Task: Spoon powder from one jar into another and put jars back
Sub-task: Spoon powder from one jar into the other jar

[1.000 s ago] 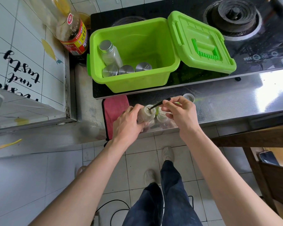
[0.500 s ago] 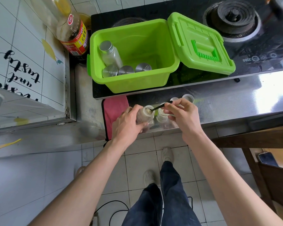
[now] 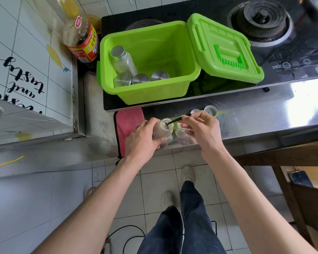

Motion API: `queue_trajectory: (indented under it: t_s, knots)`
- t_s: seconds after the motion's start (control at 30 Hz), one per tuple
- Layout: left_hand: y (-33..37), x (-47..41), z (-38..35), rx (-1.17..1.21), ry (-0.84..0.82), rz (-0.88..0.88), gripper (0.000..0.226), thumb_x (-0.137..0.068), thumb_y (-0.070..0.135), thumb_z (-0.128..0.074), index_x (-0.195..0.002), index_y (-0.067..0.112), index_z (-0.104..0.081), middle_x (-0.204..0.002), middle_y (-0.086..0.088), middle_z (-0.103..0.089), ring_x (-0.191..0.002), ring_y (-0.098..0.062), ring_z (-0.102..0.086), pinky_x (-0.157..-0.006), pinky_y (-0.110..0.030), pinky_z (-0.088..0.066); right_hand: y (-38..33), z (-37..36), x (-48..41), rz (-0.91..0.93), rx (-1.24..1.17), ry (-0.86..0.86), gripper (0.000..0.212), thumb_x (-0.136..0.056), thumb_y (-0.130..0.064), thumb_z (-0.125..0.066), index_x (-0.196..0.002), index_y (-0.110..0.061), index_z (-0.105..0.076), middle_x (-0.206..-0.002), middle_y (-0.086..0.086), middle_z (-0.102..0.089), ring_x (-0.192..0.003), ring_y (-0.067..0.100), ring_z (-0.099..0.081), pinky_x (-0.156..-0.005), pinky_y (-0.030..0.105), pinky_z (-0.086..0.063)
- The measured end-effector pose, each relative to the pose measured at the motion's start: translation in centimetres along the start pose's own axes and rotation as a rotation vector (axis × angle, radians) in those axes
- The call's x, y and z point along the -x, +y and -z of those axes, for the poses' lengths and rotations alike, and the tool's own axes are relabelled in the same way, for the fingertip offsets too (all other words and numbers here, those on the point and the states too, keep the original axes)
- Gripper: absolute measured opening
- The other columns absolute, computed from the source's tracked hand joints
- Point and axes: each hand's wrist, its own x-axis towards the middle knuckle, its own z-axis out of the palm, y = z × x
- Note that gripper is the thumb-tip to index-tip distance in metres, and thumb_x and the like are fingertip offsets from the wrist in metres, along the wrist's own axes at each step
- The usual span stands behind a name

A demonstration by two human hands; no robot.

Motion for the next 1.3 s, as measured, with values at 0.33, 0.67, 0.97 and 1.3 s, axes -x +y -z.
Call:
queue_trajectory:
  t_s: [0.33, 0.67, 0.97, 1.3]
  knots:
    - [-0.1, -0.1, -0.2, -0.012, 0.001, -0.006, 0.05, -0.088, 0.052, -0.076, -0.129, 0.041, -0.05, -0.12, 0.011, -0.062, -0.102, -0.022, -0.067, -0.069, -0.032, -0.042, -0.2, 0.5, -0.3, -0.045, -0.041, 0.032, 0.017, -0.091, -0.012, -0.074, -0.081, -0.014, -0.06, -0.098, 0.023, -0.077, -0.073, 0.008, -0.072, -0.066, 0.02, -0.055]
    - [-0.2, -0.1, -0.2, -0.001, 0.0, -0.015, 0.051, -0.089, 0.053, -0.075, -0.13, 0.04, -0.05, -0.119, 0.011, -0.061, -0.102, -0.021, -0.066, -0.07, -0.031, -0.041, -0.6, 0.7, -0.4, -0.046, -0.051, 0.048, 0.015, -0.091, -0.013, -0.075, -0.082, -0.014, -0.063, -0.094, 0.022, -0.077, -0.076, 0.014, -0.071, -0.068, 0.023, -0.055]
    - [-0.3, -0.1, -0.3, -0.01, 0.01, -0.018, 0.051, -0.089, 0.052, -0.076, -0.13, 0.04, -0.05, -0.119, 0.011, -0.062, -0.1, -0.02, -0.066, -0.068, -0.03, -0.04, -0.8, 1.7, -0.4, -0.026, -0.074, 0.057, 0.018, -0.092, -0.012, -0.075, -0.081, -0.016, -0.061, -0.095, 0.023, -0.077, -0.071, 0.012, -0.067, -0.069, 0.024, -0.055]
    - [-0.5, -0.2, -0.4, -0.008, 0.0, -0.018, 0.051, -0.088, 0.053, -0.076, -0.129, 0.041, -0.049, -0.12, 0.011, -0.062, -0.1, -0.021, -0.067, -0.069, -0.032, -0.045, -2.1, 3.3, 0.0, 0.002, -0.111, 0.081, 0.016, -0.093, -0.01, -0.072, -0.087, -0.015, -0.058, -0.091, 0.012, -0.076, -0.07, 0.007, -0.069, -0.069, 0.021, -0.053]
